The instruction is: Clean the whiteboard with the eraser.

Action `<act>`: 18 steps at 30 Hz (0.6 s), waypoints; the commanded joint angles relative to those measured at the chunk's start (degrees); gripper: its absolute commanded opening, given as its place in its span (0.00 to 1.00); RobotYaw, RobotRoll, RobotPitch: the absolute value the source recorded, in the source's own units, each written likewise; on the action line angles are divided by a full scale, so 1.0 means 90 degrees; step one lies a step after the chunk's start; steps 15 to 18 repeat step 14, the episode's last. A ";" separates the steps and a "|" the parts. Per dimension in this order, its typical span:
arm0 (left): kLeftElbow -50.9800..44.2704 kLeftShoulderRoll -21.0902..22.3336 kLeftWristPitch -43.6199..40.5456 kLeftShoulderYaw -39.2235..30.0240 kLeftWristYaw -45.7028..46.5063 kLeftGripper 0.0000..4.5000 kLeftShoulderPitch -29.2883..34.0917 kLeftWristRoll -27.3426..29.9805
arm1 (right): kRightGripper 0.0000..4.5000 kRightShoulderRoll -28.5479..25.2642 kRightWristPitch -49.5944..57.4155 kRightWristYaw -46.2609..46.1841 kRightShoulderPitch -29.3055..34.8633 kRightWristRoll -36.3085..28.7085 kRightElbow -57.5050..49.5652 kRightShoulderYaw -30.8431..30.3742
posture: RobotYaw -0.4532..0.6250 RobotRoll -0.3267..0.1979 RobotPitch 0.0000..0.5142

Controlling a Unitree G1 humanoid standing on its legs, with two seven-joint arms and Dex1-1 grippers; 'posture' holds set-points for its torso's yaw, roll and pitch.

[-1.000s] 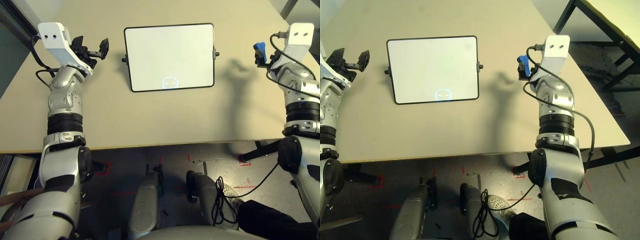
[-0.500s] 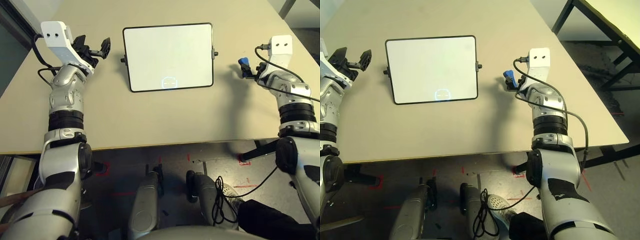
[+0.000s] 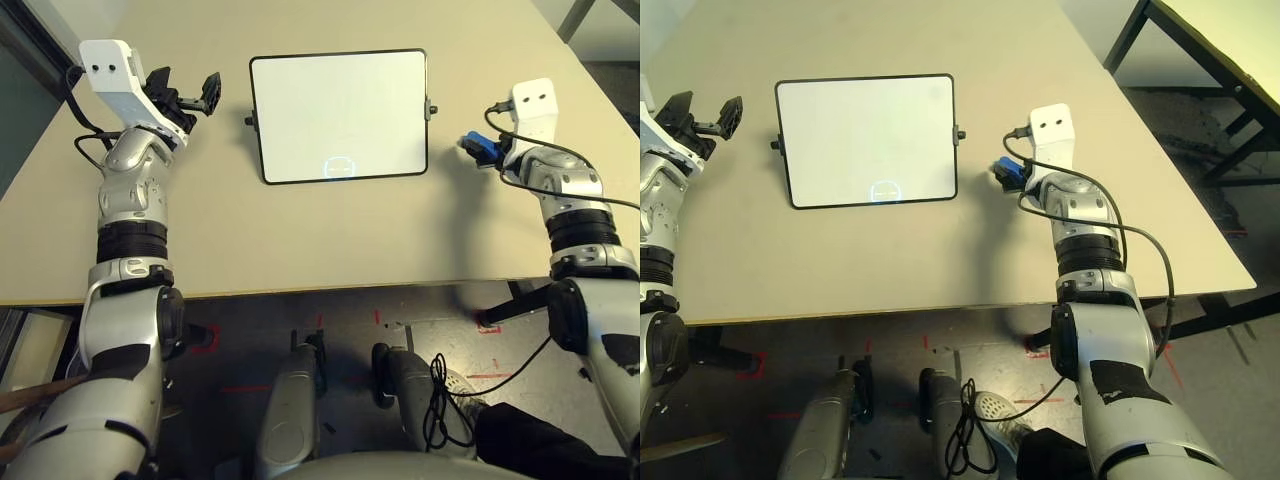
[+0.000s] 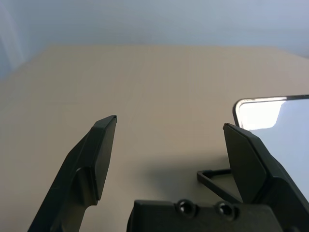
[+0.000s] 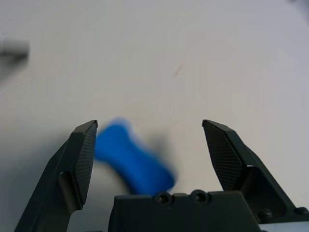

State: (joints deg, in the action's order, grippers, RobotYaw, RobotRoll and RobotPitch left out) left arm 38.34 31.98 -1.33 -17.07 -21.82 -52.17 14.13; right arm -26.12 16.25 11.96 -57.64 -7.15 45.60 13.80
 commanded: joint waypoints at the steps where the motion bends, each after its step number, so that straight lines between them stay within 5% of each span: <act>1: -0.0154 0.0033 0.0109 -0.0072 0.0060 1.00 0.0240 -0.0014 | 1.00 -0.0074 -0.0851 -0.0662 0.0089 -0.0422 0.0268 0.0778 | 0.46 0.62 0.44; 18: 0.0332 0.0298 0.0739 -0.0611 0.0873 1.00 0.1111 -0.0059 | 1.00 -0.0315 -0.1924 -0.0533 0.0755 -0.0295 0.1020 0.0776 | 0.46 0.62 0.45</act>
